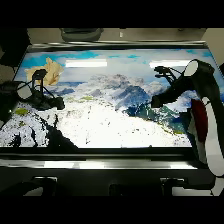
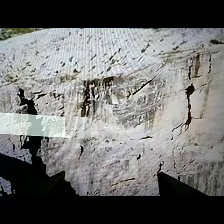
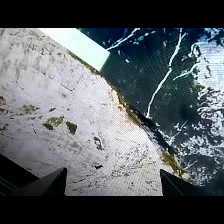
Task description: Fold the shirts.
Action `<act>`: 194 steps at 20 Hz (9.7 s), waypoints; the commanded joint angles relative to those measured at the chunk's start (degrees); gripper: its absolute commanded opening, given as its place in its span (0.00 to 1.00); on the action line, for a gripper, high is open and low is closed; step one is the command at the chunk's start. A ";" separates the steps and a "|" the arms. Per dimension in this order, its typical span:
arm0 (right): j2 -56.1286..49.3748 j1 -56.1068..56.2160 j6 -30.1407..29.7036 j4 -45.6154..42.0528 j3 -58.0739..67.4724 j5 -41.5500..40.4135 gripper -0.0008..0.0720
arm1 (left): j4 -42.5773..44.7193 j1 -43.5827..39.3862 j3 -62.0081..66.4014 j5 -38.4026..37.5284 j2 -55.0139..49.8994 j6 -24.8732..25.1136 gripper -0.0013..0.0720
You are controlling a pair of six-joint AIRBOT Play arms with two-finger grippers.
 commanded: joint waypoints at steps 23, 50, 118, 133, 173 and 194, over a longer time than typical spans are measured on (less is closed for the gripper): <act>-0.02 0.02 1.14 -0.17 -0.02 -12.85 0.93 | -2.36 -0.33 -0.02 12.72 -0.61 -0.63 0.98; -0.04 0.04 1.18 3.76 -0.15 -12.87 0.93 | -32.44 21.18 40.54 44.26 -52.35 -27.85 1.00; -0.94 -0.09 -3.41 -10.97 -23.82 -14.97 0.99 | -27.21 2.86 22.88 4.68 -36.68 4.79 0.05; 15.67 -0.09 -2.34 -15.52 -2.27 -22.43 0.07 | -11.37 3.10 27.71 6.93 -7.72 7.80 0.05; -1.22 -14.38 2.60 4.02 1.90 -6.56 0.80 | -20.90 18.43 11.72 -12.55 -16.74 11.96 0.91; -0.94 -21.44 -5.11 6.38 -20.06 0.52 0.78 | -29.00 25.68 -40.33 5.95 4.04 16.17 0.05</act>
